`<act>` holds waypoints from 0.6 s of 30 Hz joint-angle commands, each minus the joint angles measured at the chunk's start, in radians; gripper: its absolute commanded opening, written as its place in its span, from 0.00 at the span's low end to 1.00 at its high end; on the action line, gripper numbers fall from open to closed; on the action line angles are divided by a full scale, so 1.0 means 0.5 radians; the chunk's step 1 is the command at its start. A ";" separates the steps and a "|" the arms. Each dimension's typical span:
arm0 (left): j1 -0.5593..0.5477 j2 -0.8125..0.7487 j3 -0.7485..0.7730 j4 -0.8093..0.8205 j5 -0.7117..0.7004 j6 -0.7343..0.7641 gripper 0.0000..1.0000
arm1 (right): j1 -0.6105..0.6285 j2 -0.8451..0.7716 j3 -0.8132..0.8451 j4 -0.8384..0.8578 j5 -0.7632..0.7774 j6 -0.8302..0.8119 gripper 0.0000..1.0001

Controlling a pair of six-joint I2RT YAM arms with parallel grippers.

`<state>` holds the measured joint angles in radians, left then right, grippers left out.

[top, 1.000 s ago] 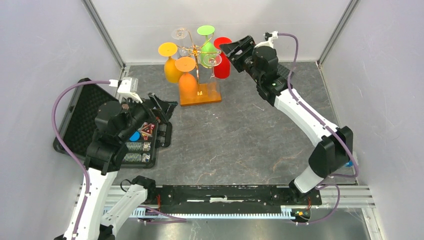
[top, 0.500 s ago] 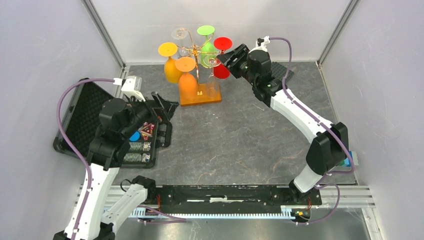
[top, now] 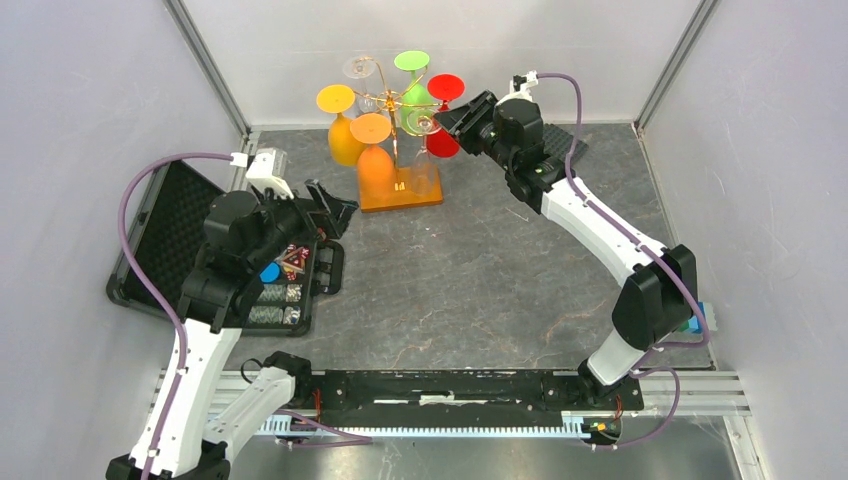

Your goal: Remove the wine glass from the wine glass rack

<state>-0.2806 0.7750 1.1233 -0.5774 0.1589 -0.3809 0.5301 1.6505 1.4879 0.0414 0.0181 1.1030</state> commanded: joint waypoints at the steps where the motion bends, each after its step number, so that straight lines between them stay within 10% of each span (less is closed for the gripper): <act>1: 0.009 0.011 0.105 0.037 -0.012 -0.011 1.00 | 0.008 -0.034 0.014 0.151 -0.116 0.097 0.39; 11: 0.009 0.033 0.119 0.041 0.049 0.004 1.00 | 0.006 -0.079 -0.025 0.178 -0.157 0.139 0.01; 18: 0.009 0.010 0.130 0.038 0.044 0.035 1.00 | 0.012 -0.085 -0.029 0.183 -0.168 0.204 0.00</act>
<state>-0.2806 0.7918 1.1477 -0.5777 0.1673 -0.3805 0.5301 1.6482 1.4769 0.1040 -0.0532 1.1820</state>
